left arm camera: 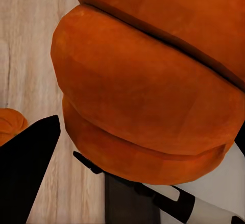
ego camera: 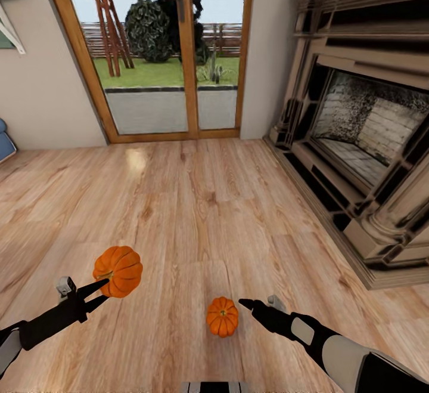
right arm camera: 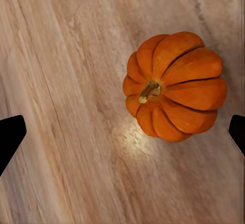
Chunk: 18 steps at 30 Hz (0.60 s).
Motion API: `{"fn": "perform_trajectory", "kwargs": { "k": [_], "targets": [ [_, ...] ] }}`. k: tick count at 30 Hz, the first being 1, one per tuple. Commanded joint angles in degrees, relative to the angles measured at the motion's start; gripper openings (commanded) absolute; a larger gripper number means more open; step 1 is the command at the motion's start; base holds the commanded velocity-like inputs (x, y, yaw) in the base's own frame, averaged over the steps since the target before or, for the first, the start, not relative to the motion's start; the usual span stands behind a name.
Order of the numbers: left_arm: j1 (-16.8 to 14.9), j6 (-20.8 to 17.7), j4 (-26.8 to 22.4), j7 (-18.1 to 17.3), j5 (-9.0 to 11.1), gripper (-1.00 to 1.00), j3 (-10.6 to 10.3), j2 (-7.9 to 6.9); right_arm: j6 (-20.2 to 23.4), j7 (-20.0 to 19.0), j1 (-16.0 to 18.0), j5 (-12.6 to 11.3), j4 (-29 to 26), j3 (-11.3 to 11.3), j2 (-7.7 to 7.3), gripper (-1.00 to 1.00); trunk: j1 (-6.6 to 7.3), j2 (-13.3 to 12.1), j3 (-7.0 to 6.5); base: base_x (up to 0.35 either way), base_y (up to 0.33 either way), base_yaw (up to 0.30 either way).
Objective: Place each of the two pumpkins and all three candles from the living room inside a cabinet in the living room (use any cabinet), then make sure every cabinet is closed, and position the cauldron so it is next to a table in the living room.
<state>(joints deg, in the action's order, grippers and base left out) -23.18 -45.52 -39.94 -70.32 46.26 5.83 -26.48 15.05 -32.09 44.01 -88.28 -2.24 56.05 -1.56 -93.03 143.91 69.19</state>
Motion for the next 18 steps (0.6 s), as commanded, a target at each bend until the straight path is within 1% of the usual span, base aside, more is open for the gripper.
{"fn": "perform_trajectory", "kwargs": {
  "k": [1,8,15,18],
  "targets": [
    [0.0,-0.5,0.0,0.0,0.3,-1.0,0.0,0.0,0.1,-0.1,0.0,-0.6,0.0,0.4,-0.02,1.0,-0.01,0.0,0.27,0.0,0.0,0.0],
    [0.0,-1.7,-0.1,0.0,0.3,-1.0,-0.1,0.03,-0.4,-0.2,0.0,-0.5,0.0,0.4,-0.02,1.0,-0.19,0.1,1.82,0.0,0.0,0.0],
    [0.0,-2.0,-0.1,-0.1,0.4,-1.0,-0.2,0.01,-0.5,-0.2,0.0,-0.3,-0.1,0.4,-0.02,1.0,-0.37,0.2,3.37,0.0,0.0,0.0],
    [0.0,-4.2,-0.7,-0.2,0.3,-1.0,-0.2,0.02,-0.5,-0.3,0.0,-0.2,-0.3,0.4,-0.02,1.0,-0.45,0.3,4.04,0.0,0.0,0.0]
  ]
}}
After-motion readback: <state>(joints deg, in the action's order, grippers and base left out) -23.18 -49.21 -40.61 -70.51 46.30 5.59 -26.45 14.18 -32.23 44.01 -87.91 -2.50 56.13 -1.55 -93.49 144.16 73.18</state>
